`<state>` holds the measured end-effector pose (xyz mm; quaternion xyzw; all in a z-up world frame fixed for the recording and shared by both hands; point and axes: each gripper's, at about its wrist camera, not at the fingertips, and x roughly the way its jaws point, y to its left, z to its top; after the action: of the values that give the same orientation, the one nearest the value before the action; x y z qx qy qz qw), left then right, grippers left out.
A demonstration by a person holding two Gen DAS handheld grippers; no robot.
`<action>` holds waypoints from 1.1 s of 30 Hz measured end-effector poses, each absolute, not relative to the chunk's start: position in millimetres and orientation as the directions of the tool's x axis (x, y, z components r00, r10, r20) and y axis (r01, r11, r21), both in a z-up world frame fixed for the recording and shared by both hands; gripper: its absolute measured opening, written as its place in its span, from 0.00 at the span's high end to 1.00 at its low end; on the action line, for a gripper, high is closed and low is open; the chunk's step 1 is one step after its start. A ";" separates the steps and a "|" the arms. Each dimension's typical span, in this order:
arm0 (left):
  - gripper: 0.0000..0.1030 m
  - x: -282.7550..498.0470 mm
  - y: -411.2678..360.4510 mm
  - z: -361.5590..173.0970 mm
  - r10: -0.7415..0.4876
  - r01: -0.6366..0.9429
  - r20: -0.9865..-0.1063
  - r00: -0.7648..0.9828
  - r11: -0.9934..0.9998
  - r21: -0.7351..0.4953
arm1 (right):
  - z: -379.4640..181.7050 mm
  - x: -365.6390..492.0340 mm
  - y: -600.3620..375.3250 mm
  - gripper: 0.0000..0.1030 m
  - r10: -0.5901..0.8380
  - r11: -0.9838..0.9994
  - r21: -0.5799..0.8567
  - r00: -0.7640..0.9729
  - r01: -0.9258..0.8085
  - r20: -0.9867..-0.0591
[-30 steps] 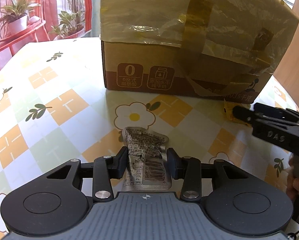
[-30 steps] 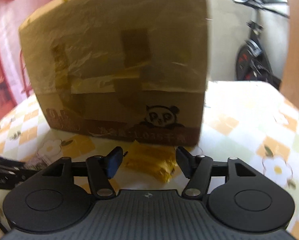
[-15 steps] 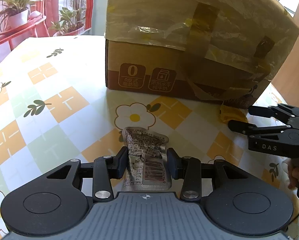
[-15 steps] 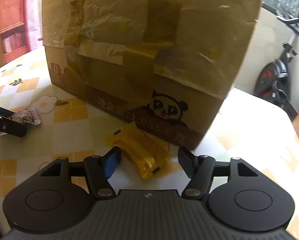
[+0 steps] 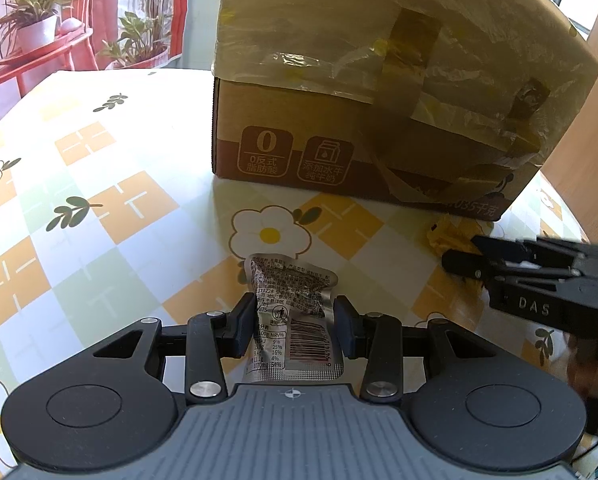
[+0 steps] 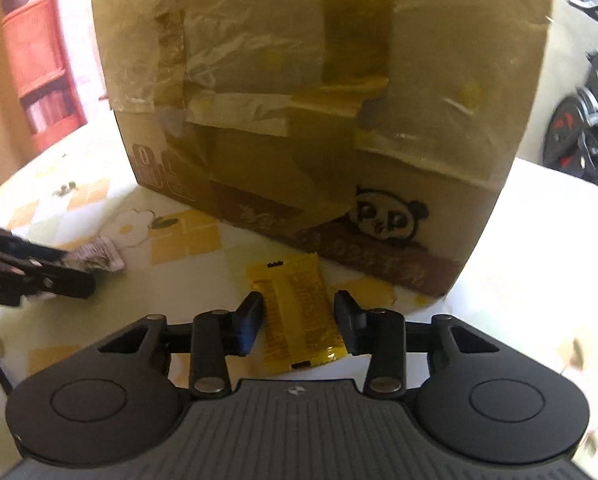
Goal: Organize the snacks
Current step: 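Grasp the yellow wafer packet with the right gripper while the left holds the silver packet, then carry the silver packet and yellow wafer packet over the box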
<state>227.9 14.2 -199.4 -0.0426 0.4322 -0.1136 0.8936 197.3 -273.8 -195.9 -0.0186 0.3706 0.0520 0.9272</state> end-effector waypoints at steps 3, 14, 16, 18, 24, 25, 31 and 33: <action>0.57 228.0 14.7 -199.6 -0.243 0.167 -0.762 0.601 0.970 -0.178 | -196.9 187.9 -266.8 0.59 0.074 0.997 0.057 0.733 -0.048 -0.677; 0.57 228.0 14.1 -198.9 -0.246 0.166 -0.760 0.601 0.969 -0.182 | -202.6 165.0 -242.8 0.59 0.024 0.999 0.048 0.768 0.009 -0.640; 0.57 227.9 14.1 -199.0 -0.246 0.166 -0.760 0.601 0.969 -0.182 | -203.4 163.5 -239.8 0.59 0.010 1.000 0.023 0.773 0.006 -0.634; 0.58 228.2 15.5 -198.7 -0.250 0.163 -0.760 0.600 0.968 -0.189 | -203.4 163.7 -237.9 0.59 -0.001 1.000 0.007 0.774 0.006 -0.633; 0.58 223.4 20.2 -187.9 -0.251 0.173 -0.726 0.641 0.968 -0.183 | -197.0 158.1 -250.3 0.65 0.050 0.997 0.082 0.791 0.001 -0.610; 0.58 222.6 20.6 -185.0 -0.252 0.174 -0.717 0.650 0.968 -0.182 | -194.4 156.1 -252.3 0.65 0.046 0.996 0.084 0.799 0.006 -0.600; 0.58 219.2 21.9 -163.1 -0.263 0.194 -0.659 0.704 0.965 -0.177 | -173.3 148.7 -258.9 0.65 0.049 0.994 0.109 0.830 0.014 -0.555; 0.58 218.1 23.1 -150.8 -0.267 0.213 -0.629 0.730 0.964 -0.162 | -161.8 146.1 -258.2 0.65 0.054 0.994 0.107 0.847 0.003 -0.530</action>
<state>218.1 23.1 -150.8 -0.0394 0.3438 -0.1290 0.9293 146.1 -258.2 -161.8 0.0522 0.2767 0.0133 0.9595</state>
